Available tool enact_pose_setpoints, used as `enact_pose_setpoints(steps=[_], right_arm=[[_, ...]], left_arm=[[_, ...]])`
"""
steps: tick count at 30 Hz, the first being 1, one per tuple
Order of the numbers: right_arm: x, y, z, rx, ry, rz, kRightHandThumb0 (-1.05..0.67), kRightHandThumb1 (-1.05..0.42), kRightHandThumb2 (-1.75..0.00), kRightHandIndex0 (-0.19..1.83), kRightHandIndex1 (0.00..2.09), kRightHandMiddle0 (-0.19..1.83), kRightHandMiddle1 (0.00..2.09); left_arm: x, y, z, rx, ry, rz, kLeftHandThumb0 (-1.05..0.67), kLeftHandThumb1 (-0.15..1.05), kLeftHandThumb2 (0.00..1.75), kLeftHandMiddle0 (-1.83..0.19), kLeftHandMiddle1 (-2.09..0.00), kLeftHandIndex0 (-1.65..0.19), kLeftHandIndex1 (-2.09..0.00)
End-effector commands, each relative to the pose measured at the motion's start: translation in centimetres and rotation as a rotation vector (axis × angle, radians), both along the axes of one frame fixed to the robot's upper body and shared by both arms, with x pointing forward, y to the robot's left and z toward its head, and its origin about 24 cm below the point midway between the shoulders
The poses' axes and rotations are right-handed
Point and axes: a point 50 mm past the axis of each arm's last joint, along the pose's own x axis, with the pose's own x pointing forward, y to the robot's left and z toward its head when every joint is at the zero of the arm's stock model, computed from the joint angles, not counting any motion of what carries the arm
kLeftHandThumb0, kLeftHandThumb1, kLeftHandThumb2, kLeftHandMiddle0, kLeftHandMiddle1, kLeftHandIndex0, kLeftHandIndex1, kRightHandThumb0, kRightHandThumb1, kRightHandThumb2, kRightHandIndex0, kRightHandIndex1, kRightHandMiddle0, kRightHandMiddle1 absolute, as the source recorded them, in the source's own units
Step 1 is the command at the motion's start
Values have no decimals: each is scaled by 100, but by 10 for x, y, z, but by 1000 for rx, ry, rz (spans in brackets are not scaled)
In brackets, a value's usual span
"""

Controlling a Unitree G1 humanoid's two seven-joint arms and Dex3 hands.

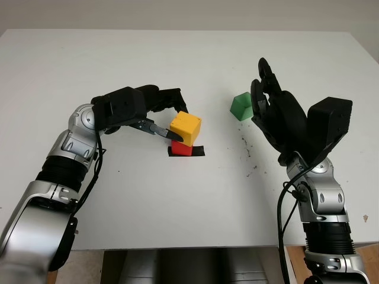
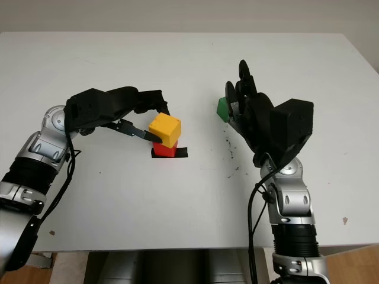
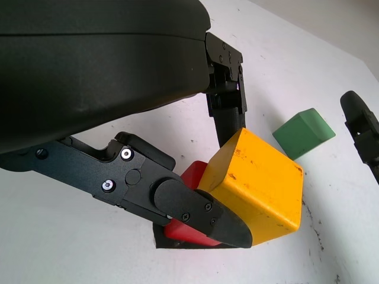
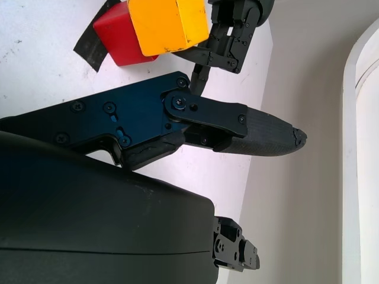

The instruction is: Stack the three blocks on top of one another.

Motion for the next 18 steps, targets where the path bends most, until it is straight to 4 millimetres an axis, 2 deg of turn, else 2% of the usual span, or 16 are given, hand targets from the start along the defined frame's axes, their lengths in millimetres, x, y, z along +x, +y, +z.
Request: enact_pose_setpoints(steps=[1, 16, 18], right_arm=[[-2, 0, 2, -1, -16, 2, -74, -105, -64, -19, 0, -19, 0], [-2, 0, 2, 0, -13, 3, -74, -105, -63, -19, 0, -19, 0], [-2, 0, 2, 2, -11, 1, -75, -105, -62, -19, 0, -19, 0]], left_arm=[[0, 3, 2, 15, -13, 6, -51, 99, 6, -14, -5, -22, -166], [0, 3, 1, 2, -8, 14, -51, 99, 5, -14, -5, -22, -163], [0, 3, 0, -19, 4, 14, -55, 99, 5, -12, -5, -17, -155]])
